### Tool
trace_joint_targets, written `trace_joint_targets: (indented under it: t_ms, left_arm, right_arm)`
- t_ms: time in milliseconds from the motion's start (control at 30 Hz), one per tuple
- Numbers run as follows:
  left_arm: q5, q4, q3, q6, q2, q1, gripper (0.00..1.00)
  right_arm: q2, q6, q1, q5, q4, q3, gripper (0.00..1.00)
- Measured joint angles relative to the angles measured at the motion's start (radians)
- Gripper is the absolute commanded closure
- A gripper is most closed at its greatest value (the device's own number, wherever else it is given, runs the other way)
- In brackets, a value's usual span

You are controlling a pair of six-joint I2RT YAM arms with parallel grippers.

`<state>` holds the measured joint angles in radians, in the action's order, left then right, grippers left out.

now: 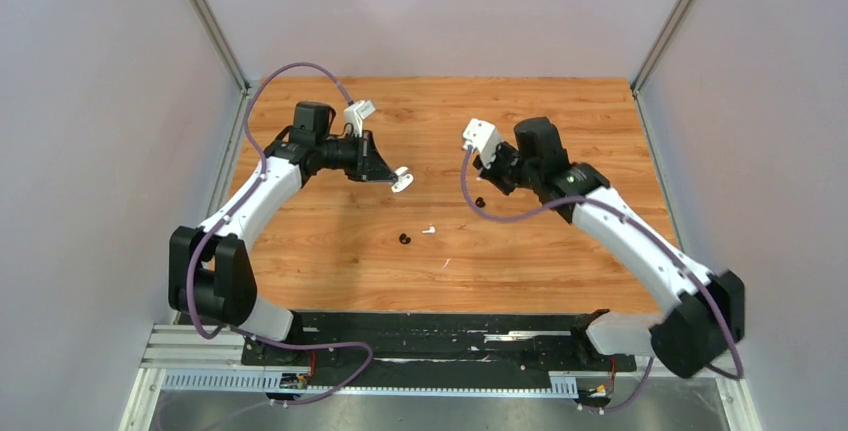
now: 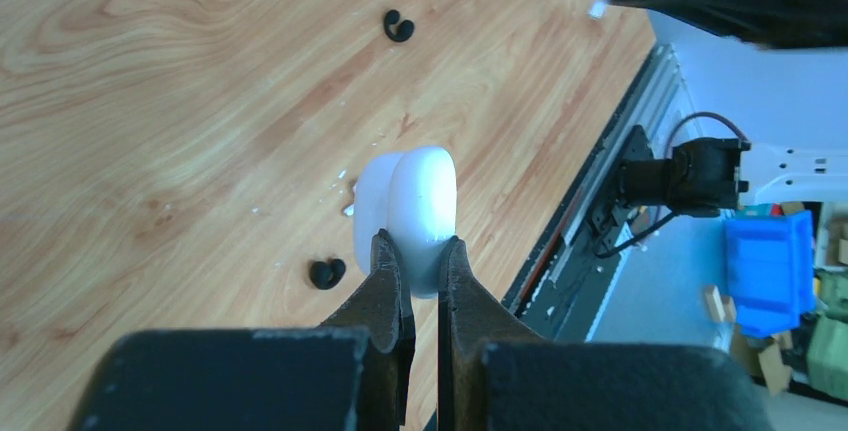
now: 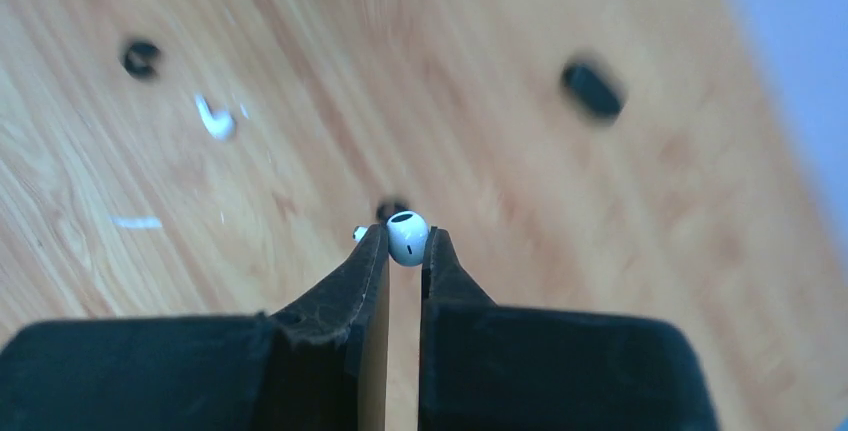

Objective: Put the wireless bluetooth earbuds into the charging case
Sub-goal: Pick up the earbud from the center of the board, then place the earbud in the charging case.

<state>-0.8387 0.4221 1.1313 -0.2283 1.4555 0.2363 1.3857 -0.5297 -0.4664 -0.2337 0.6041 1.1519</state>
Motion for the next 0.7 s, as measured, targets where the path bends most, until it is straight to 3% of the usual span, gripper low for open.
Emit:
trace_joint_targets:
  t_ms: [100,233,433,700]
  left_arm:
    - [-0.04,-0.005,0.032,-0.015,0.044,0.011,1.0]
    - [-0.09,-0.006,0.098,-0.026,0.092,0.016,1.0]
    - [-0.15,-0.032,0.122,-0.06,0.098,0.034,1.0]
    - [-0.2,-0.032,0.122,-0.063,0.095,0.072,1.0]
  right_arm:
    - [-0.186,-0.105,-0.136,-0.003,-0.227,-0.076,1.0]
    - [-0.294,-0.252,-0.27,0.0,-0.462,-0.19,1.0]
    - [-0.25,-0.401,-0.367,0.021,-0.582,-0.253,1.0]
    - [-0.201,-0.51,-0.391,0.069,-0.702,-0.261,1.0]
